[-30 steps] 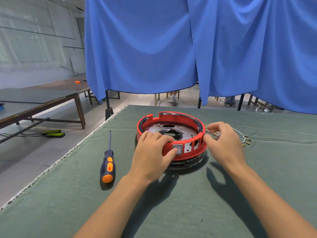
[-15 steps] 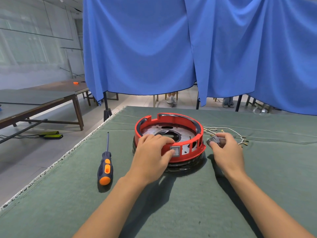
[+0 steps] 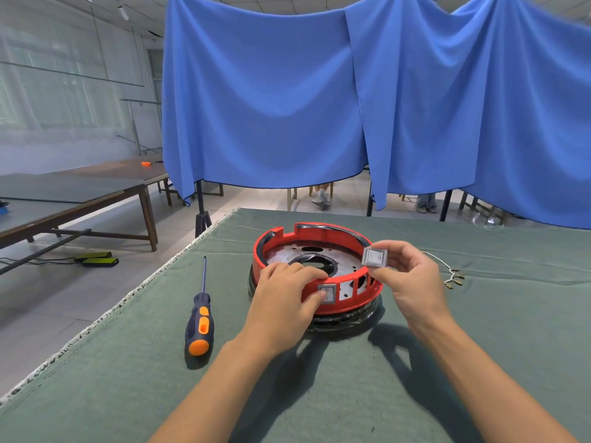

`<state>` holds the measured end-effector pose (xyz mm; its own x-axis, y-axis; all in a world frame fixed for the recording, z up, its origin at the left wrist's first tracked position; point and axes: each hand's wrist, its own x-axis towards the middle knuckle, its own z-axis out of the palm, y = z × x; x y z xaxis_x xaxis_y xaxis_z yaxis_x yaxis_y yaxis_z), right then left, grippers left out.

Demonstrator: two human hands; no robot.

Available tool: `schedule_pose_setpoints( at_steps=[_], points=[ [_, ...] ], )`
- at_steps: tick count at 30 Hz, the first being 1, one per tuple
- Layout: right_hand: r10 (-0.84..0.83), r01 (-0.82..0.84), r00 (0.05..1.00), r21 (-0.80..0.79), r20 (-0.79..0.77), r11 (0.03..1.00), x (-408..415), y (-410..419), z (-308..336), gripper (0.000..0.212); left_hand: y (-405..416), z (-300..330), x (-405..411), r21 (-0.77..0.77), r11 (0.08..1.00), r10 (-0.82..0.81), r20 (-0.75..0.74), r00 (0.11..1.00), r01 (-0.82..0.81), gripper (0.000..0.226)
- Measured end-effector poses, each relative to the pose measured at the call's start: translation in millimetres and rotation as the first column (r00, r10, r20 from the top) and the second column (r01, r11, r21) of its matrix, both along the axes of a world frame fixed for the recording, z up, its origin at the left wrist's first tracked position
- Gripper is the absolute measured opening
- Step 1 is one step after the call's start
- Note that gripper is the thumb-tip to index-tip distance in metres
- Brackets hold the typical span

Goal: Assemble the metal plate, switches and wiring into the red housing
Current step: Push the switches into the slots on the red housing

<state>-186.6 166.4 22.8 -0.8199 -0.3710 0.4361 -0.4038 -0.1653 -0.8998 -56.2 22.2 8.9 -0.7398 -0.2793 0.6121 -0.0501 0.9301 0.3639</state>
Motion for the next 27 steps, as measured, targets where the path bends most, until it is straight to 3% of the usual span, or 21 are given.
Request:
schedule_pose_setpoints(
  at_steps=[6, 12, 16, 20, 23, 27],
  points=[
    [-0.02, 0.027, 0.993, 0.052, -0.119, 0.998, 8.0, -1.7, -0.2, 0.034, -0.8, -1.1, -1.3, -0.012, 1.0, 0.006, -0.009, 1.0, -0.006, 0.026],
    [-0.033, 0.038, 0.994, 0.056, -0.102, 0.998, 8.4, -1.9, 0.2, 0.033, -1.6, -1.2, -1.6, -0.012, 1.0, 0.004, -0.013, 1.0, -0.004, 0.026],
    [-0.051, 0.049, 0.998, -0.033, -0.048, 0.998, 11.1, -2.3, 2.3, 0.022, -1.9, -1.1, -1.8, -0.006, 1.0, 0.006, -0.011, 1.0, -0.006, 0.026],
    [-0.08, 0.079, 0.994, -0.016, -0.071, 0.997, 13.3, -0.9, 4.2, 0.015, -3.1, -1.0, -2.1, -0.001, 1.0, 0.005, 0.001, 1.0, -0.005, 0.025],
    [-0.098, 0.104, 0.987, 0.042, -0.131, 0.994, 15.1, -0.2, 6.2, 0.016, -4.7, -0.5, -1.9, -0.001, 1.0, 0.01, 0.002, 1.0, -0.01, 0.025],
    [0.017, -0.005, 0.992, 0.097, -0.126, 0.995, 18.9, -1.2, 8.0, 0.027, -9.9, 0.9, 0.4, 0.009, 1.0, 0.026, -0.003, 1.0, -0.026, 0.024]
  ],
)
